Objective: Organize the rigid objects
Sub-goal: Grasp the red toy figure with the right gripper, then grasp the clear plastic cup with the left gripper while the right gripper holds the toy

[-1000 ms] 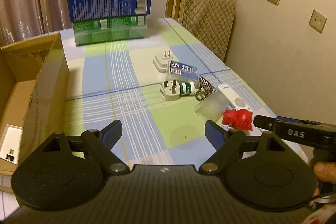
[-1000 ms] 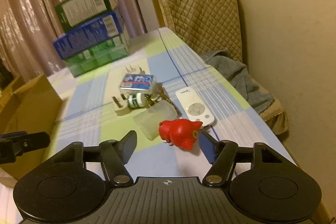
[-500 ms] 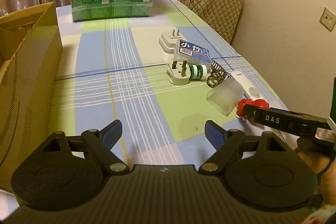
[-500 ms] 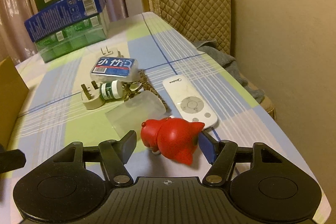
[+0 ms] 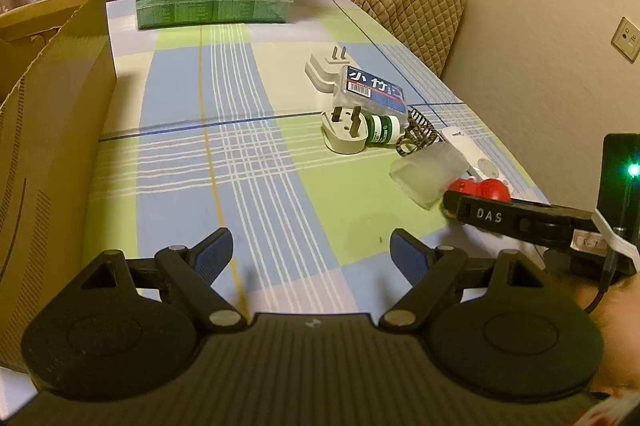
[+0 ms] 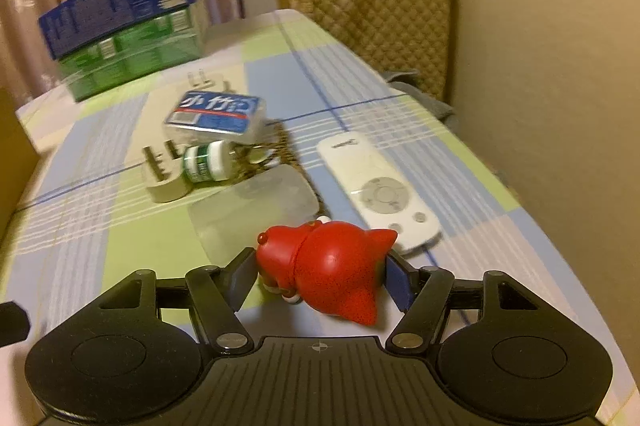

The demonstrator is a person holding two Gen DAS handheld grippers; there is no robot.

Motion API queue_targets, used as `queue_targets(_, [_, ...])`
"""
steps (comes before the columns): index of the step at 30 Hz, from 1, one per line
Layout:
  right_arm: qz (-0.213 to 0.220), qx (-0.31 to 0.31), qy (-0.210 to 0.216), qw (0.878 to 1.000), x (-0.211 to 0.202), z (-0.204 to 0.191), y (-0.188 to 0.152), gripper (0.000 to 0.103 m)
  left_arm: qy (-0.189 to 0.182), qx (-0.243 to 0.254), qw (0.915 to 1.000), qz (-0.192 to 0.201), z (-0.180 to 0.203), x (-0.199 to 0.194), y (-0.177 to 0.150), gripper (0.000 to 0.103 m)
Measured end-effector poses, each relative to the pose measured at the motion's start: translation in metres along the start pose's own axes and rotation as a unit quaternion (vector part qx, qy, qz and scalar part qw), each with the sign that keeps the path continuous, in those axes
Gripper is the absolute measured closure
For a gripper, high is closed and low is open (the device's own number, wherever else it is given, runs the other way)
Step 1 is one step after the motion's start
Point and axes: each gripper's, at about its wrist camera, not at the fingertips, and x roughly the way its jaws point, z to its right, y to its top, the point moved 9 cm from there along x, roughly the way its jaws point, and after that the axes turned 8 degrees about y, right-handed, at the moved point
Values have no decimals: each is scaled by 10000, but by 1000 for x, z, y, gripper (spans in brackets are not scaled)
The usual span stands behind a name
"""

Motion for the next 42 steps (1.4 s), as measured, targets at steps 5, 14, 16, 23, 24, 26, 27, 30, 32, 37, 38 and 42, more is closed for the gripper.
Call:
queue_targets(5, [-178,-111,706,9973,-6,-16,-8,40,-51,72,9999,47,0,0,3,21])
queue_targets(14, [-113,115,547,9984,-40,17,-11,40,-427,635,9967,267,31,17,17,21])
queue_targets(16, [-66,284,582,9979,-46,23,-8,40,-536,963,9934,322,46,25,20,21])
queue_targets(23, [84,415,424,9982,-52,34,0,40,-993,1958,9744,478,94,56,26,29])
queue_targets(24, [100,470,396,9981,-51,38,1,40,-1027,2091,9713,478,99,62,27,31])
queue_targets(26, [131,595,353,9975,-51,45,3,40,-1121,2226,9675,428,107,73,29,32])
queue_targets(27, [139,666,350,9971,-50,48,3,40,-1161,2272,9660,423,110,78,31,33])
queue_targets(30, [210,837,304,9958,-50,55,3,40,-1289,2452,9603,343,121,91,34,36])
queue_targets(32, [206,950,325,9947,-48,58,3,40,-1333,2571,9567,294,126,98,35,37])
queue_targets(37, [177,978,359,9944,-46,59,1,40,-1296,2690,9543,139,128,104,33,52])
queue_targets(38, [180,967,368,9945,-45,59,0,40,-1255,2668,9555,100,126,101,30,53])
queue_targets(42, [191,851,500,9949,-45,51,-1,40,-839,2566,9629,-53,106,80,8,55])
